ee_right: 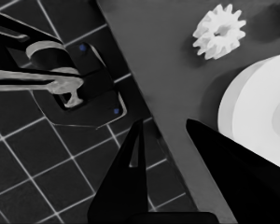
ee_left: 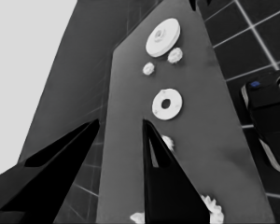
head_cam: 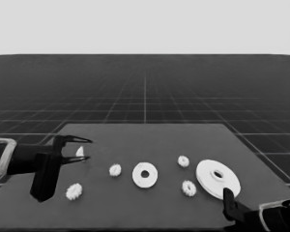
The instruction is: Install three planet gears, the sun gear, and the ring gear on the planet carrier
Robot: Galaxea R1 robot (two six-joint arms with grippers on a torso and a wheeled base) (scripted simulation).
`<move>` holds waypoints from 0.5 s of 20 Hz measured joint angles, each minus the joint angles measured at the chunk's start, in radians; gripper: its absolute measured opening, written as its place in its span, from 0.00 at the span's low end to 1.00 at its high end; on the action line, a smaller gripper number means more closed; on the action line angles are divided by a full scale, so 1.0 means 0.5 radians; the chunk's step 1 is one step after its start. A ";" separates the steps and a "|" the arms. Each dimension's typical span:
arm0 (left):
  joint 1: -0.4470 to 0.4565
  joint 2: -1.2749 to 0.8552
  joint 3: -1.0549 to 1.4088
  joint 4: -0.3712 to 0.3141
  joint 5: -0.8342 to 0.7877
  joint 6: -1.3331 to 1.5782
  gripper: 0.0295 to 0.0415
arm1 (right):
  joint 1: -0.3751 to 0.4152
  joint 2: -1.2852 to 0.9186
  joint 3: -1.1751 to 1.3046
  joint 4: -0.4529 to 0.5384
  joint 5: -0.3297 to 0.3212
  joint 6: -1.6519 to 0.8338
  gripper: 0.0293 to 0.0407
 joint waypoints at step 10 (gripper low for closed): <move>0.659 1.694 -1.762 -0.142 1.710 -3.078 0.76 | -0.012 0.000 -0.005 0.002 0.000 0.000 0.81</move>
